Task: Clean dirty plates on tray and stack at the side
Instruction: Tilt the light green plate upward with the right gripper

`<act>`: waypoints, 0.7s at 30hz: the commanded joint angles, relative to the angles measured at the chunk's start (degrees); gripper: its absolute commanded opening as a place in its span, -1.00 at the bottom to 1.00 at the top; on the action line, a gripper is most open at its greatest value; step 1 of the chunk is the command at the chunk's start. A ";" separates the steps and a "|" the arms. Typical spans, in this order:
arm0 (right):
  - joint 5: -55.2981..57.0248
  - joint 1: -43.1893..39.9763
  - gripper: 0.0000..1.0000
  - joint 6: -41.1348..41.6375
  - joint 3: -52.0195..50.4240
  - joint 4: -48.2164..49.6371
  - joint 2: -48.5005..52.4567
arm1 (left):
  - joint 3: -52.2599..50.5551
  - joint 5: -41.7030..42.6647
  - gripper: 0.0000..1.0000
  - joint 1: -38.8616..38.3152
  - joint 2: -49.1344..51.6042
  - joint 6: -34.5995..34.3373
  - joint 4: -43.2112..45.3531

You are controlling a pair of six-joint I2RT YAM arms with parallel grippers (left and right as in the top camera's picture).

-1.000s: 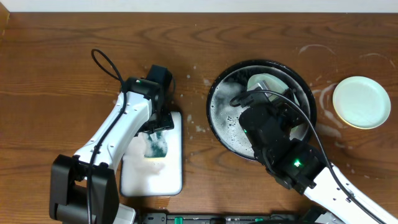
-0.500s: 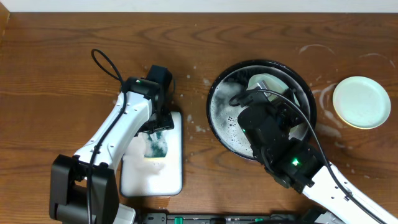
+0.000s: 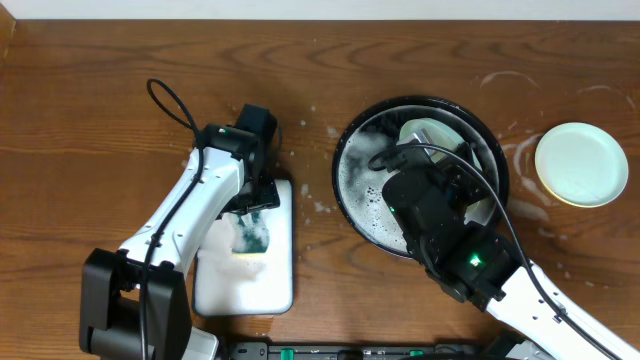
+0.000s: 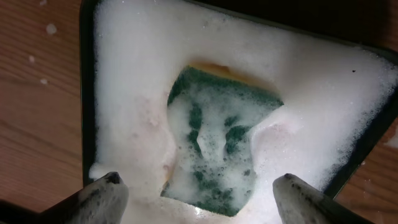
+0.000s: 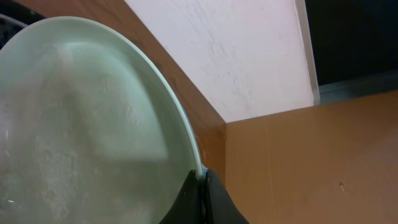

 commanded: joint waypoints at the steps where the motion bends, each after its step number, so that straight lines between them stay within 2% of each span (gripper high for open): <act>1: 1.64 0.50 -0.98 -0.37 0.90 0.22 -0.04 | -0.07 -0.33 0.62 0.20 -0.26 0.39 -0.11; 16: 1.62 0.42 -0.98 -0.13 0.90 0.81 -0.04 | -0.07 -0.33 0.62 0.20 -0.26 0.42 -0.11; 21: 3.41 -0.81 -0.98 3.98 0.90 4.81 0.72 | -0.07 -0.33 0.62 0.20 -0.26 0.42 -0.11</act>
